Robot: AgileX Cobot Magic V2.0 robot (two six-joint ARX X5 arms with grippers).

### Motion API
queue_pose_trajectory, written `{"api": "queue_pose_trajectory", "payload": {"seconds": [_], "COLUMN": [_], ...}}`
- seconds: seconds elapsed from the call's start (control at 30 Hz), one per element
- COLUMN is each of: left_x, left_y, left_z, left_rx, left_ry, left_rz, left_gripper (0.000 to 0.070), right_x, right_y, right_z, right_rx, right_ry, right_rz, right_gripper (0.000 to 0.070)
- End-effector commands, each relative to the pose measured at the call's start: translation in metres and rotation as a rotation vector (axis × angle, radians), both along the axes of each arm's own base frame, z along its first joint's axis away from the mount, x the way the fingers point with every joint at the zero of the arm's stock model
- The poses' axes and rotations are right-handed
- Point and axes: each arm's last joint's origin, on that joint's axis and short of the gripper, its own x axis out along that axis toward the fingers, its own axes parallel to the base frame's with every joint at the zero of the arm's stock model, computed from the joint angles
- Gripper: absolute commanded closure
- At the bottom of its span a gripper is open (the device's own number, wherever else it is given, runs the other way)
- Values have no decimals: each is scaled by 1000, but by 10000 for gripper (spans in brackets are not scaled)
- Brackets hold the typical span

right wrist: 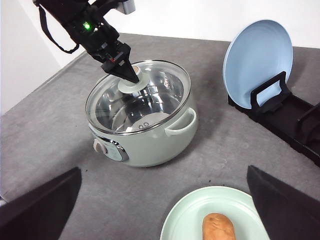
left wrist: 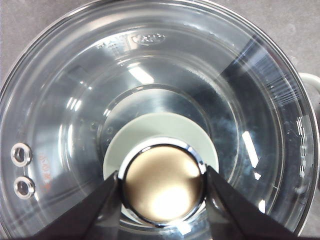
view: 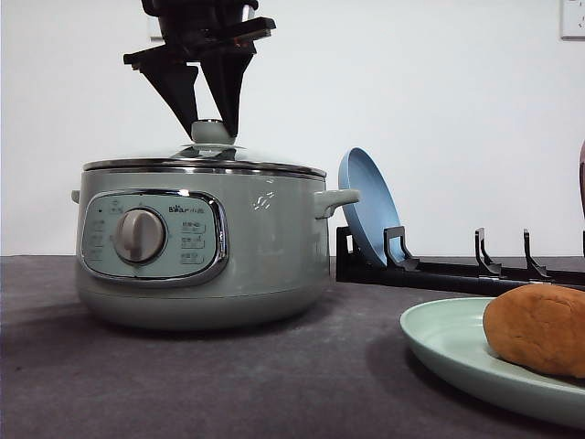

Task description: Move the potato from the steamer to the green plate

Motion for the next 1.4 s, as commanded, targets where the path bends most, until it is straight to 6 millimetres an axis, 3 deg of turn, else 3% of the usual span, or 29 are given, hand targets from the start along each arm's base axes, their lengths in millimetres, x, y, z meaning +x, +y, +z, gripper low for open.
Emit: {"api": "queue_pose_trajectory", "payload": {"seconds": [0.0, 0.37, 0.43, 0.57, 0.6, 0.67, 0.93, 1.2, 1.37], "left_x": [5, 4, 4, 6, 6, 4, -29, -83, -125], "left_y": [-5, -4, -4, -5, -4, -1, 20, 49, 71], "left_z": [-1, -2, -2, 2, 3, 9, 54, 99, 112], "left_rx": [-1, 15, 12, -14, -19, -30, -77, -116, -151], "left_ry": [-12, 3, 1, -30, -37, -52, -127, -207, -304], "left_rz": [-13, -28, -23, -4, 0, 11, 26, 20, -6], "left_gripper": [700, 676, 554, 160, 101, 52, 52, 53, 59], "right_x": [-1, -1, -1, -1, -1, -1, -1, -2, -3], "right_y": [0, 0, 0, 0, 0, 0, 0, -1, -2], "right_z": [4, 4, 4, 4, 4, 4, 4, 0, -3], "right_rx": [15, 15, 15, 15, 15, 15, 12, -16, -35], "right_ry": [-13, -13, -13, -13, -13, -13, -10, 24, 48], "right_rz": [3, 3, 3, 3, 3, 3, 2, -20, -20], "right_gripper": [28, 28, 28, 28, 28, 28, 28, 28, 28]}}
